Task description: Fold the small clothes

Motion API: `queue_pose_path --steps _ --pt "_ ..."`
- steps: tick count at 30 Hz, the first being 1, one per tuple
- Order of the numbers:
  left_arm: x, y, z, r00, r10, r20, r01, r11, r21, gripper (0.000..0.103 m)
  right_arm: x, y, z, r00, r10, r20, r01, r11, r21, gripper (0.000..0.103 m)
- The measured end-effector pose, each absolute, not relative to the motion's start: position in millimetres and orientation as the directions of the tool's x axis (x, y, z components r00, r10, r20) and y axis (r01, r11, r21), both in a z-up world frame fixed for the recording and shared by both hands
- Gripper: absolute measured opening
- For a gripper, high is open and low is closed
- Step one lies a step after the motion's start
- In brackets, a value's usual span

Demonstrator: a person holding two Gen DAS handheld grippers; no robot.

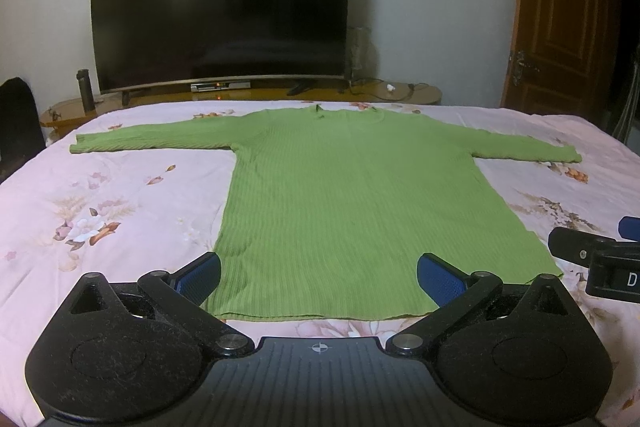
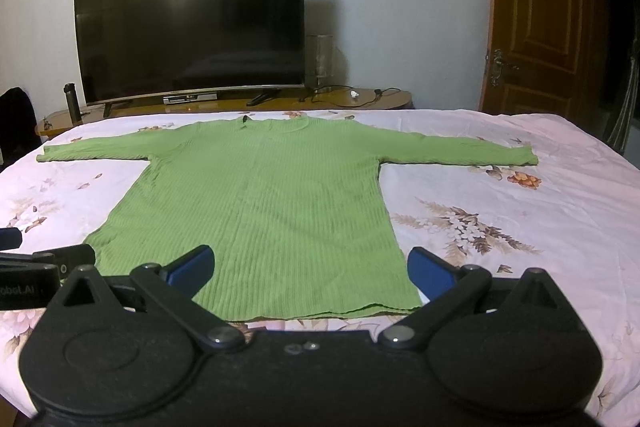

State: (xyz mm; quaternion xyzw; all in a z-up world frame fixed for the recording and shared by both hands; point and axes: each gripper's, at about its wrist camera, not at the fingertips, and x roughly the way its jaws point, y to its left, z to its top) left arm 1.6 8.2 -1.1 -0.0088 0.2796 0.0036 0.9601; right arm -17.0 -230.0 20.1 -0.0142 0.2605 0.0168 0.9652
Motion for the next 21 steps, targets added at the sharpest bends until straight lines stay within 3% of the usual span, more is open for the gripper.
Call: queue_pose_path --steps 21 --pt "4.8 12.3 -2.4 0.842 0.003 -0.539 -0.011 1.000 -0.012 0.103 -17.3 -228.9 22.4 0.866 0.020 -0.500 -0.036 0.999 -0.023 0.103"
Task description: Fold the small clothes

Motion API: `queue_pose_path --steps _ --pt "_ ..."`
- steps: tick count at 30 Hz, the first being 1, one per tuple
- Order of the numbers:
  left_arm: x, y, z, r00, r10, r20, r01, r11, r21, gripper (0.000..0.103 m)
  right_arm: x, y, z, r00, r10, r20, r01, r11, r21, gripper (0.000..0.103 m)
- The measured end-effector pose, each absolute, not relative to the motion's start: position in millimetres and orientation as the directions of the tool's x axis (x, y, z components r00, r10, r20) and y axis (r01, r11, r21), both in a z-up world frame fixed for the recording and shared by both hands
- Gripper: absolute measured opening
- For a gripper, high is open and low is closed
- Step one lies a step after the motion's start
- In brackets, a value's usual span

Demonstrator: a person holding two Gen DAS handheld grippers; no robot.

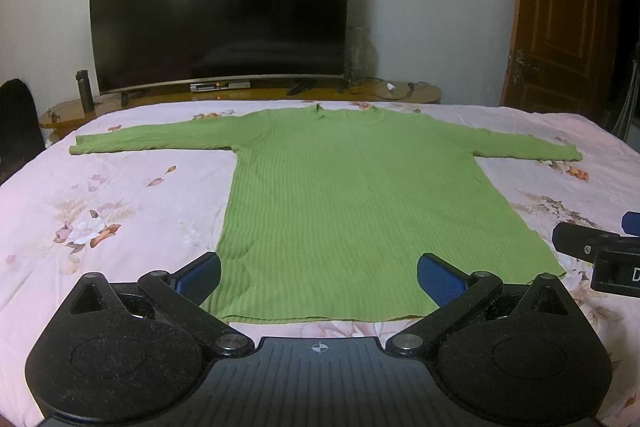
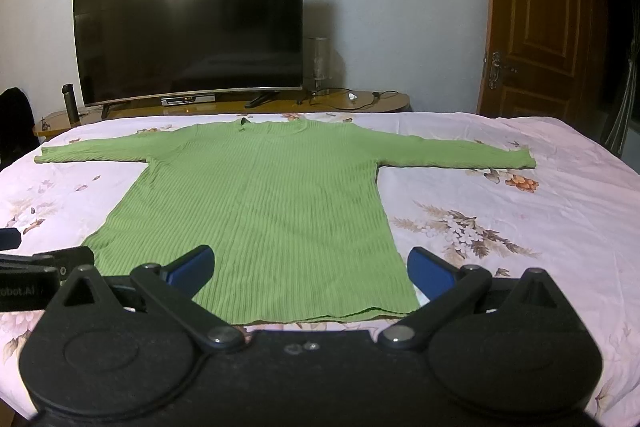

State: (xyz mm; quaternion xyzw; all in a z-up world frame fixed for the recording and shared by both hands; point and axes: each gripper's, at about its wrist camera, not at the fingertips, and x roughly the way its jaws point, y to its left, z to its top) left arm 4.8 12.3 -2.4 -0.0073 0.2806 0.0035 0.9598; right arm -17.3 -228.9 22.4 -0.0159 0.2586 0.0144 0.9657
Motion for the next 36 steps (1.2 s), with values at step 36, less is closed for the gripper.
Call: queue_pose_path --steps 36 --pt "22 17 -5 0.820 -0.044 -0.571 -0.012 0.995 -0.095 0.103 -10 -227 24 0.859 0.021 -0.511 -0.037 0.999 -0.021 0.103"
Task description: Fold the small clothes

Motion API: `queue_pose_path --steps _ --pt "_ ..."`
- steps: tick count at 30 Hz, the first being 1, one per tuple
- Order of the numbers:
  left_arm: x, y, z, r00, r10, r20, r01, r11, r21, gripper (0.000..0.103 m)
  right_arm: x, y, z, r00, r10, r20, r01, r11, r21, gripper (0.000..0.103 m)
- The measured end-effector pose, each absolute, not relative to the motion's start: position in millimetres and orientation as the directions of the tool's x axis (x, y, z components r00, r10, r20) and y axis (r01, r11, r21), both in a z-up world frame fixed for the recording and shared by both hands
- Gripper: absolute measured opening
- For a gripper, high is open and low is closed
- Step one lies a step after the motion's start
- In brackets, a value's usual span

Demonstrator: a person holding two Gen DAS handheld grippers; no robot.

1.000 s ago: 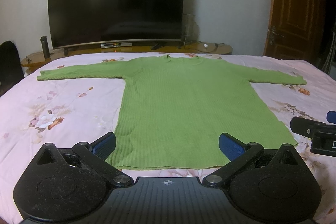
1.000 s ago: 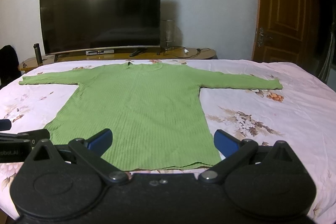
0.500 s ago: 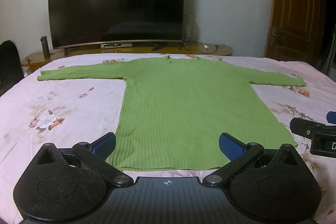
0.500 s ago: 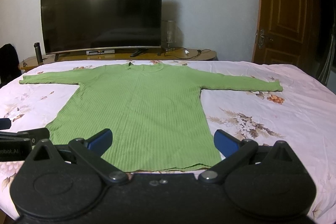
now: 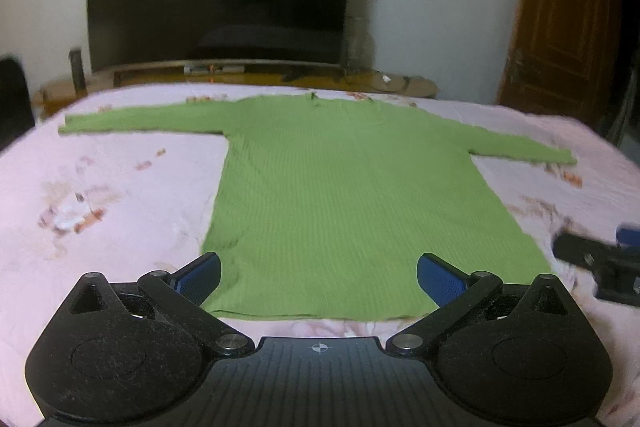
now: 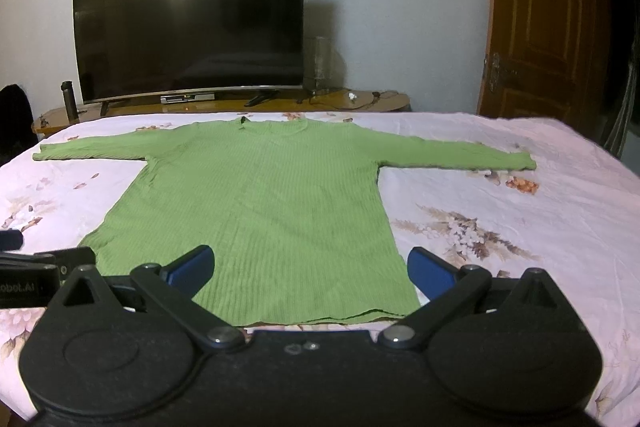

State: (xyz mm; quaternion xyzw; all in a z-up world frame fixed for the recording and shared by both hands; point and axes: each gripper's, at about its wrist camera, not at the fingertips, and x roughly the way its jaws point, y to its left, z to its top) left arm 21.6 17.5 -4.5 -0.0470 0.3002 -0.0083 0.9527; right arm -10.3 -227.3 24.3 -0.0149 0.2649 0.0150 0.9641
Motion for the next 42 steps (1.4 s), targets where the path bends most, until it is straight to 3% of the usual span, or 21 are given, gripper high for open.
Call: queue_pose_path --steps 2,10,17,20,22,26,31,36,38,40,42 --pt "40 28 -5 0.808 -0.087 -0.583 -0.018 0.985 -0.173 0.103 -4 -241 26 0.852 0.039 -0.522 -0.031 0.999 0.025 0.103" --pt "114 31 7 0.822 -0.159 -0.548 0.038 0.974 -0.225 0.103 44 -351 45 0.891 -0.002 -0.453 0.145 0.949 0.280 0.101" --pt "200 14 -6 0.816 -0.087 -0.572 -0.011 0.986 -0.166 0.103 123 -455 44 0.919 -0.067 -0.388 0.239 0.877 0.416 0.098" --pt "243 16 -15 0.814 -0.021 -0.581 -0.104 0.978 -0.181 0.103 170 -502 31 0.919 -0.097 -0.382 0.278 0.847 0.453 0.087" --pt "271 15 -22 0.804 0.019 -0.595 -0.142 0.977 -0.160 0.103 204 -537 16 0.909 -0.101 -0.405 0.313 0.808 0.500 0.055" --pt "325 7 -38 0.791 0.052 -0.610 -0.163 0.978 -0.128 0.103 269 -607 -30 0.877 -0.132 -0.461 0.411 0.702 0.581 0.063" --pt "361 -9 -57 0.776 0.099 -0.622 -0.186 0.980 -0.075 0.103 322 -666 -88 0.846 -0.136 -0.515 0.488 0.588 0.645 0.061" --pt "380 -7 -68 0.756 0.101 -0.647 -0.206 0.975 -0.087 0.103 343 -679 -107 0.868 -0.110 -0.484 0.451 0.583 0.675 0.059" --pt "388 -4 -72 0.740 0.113 -0.662 -0.209 0.976 -0.067 0.103 349 -679 -107 0.875 -0.094 -0.475 0.434 0.586 0.684 0.052" --pt "392 -3 -72 0.742 0.137 -0.656 -0.214 0.976 -0.038 0.103 355 -676 -107 0.867 -0.088 -0.490 0.438 0.605 0.666 0.035" --pt "393 -1 -69 0.754 0.168 -0.635 -0.219 0.976 -0.002 0.103 362 -675 -106 0.853 -0.099 -0.513 0.454 0.624 0.636 0.026"
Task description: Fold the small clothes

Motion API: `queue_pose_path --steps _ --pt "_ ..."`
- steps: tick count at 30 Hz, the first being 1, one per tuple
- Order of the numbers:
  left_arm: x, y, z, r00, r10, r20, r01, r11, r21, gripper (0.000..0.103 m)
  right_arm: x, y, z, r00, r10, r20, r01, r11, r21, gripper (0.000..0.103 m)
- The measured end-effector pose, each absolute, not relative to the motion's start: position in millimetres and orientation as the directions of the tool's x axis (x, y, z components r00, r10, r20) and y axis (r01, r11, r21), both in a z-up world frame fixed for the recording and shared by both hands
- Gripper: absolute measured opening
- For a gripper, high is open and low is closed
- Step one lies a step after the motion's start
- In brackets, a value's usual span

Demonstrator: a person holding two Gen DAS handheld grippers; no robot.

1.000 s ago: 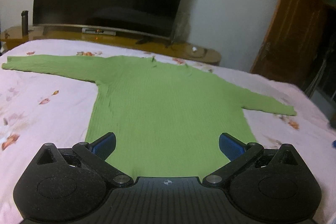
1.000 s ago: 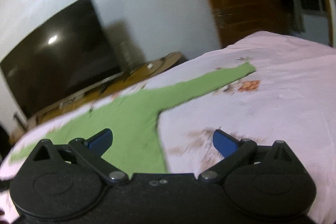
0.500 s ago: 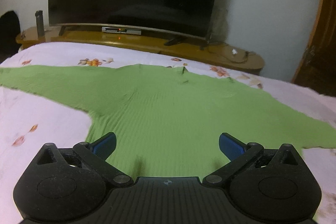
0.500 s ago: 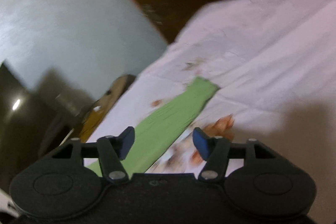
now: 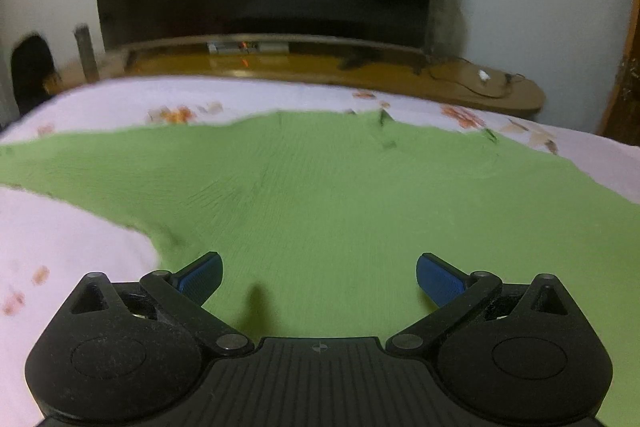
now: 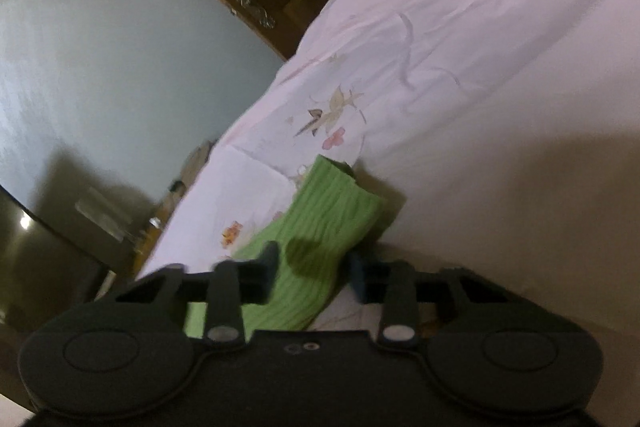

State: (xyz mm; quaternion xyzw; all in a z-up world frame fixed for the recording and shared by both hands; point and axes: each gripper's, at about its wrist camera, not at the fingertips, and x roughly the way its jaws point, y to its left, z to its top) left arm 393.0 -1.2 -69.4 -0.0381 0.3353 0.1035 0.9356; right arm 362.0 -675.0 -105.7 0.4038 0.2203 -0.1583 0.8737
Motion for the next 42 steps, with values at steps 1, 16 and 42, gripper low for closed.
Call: queue_pose_path --steps 1,16,42 --pt "394 1 -68 0.755 0.171 -0.633 -0.217 0.976 0.005 0.103 363 -674 -104 0.848 -0.105 -0.519 0.460 0.631 0.625 0.017" --pt "399 91 -60 0.759 0.056 -0.648 -0.177 0.976 -0.123 0.103 413 -403 13 0.895 0.182 -0.408 -0.060 0.954 0.294 0.006" --pt "476 -4 -92 0.626 -0.420 -0.657 0.064 0.867 -0.493 0.041 363 -329 -57 0.828 0.250 -0.503 -0.077 0.938 0.339 0.054"
